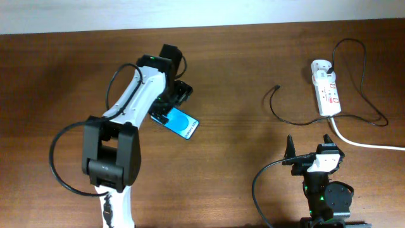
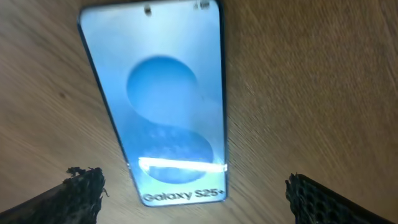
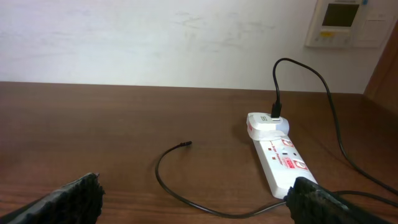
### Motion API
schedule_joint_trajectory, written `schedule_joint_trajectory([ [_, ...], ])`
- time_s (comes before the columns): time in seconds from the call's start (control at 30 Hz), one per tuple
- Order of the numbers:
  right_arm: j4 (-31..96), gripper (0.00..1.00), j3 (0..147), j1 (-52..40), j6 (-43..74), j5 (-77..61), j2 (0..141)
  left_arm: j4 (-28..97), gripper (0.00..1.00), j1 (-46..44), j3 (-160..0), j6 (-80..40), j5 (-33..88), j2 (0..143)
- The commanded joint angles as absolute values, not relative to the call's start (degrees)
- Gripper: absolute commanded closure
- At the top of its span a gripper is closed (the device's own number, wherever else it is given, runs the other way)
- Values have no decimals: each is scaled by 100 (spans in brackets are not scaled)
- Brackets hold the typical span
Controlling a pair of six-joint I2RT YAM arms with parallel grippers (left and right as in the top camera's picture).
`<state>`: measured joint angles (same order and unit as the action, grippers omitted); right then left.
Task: Plug charger to phone and switch on socket
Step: 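Lower the left gripper and close it on the phone's long edges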
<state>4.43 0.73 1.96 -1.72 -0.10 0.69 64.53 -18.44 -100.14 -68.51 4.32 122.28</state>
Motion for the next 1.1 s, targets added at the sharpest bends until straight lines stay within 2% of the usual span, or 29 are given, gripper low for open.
schedule_joint_trajectory([
  [0.0,460,2,32,228,-150,19,36,6458,1,-1997,-10103,-7441,106,12311],
  [0.63,460,1,32,228,-150,21,36,6307,1,-1999,-9885,-7408,158,13196],
  [1.07,460,2,32,228,-150,21,36,5898,1,-1997,-8803,-7365,318,13211],
])
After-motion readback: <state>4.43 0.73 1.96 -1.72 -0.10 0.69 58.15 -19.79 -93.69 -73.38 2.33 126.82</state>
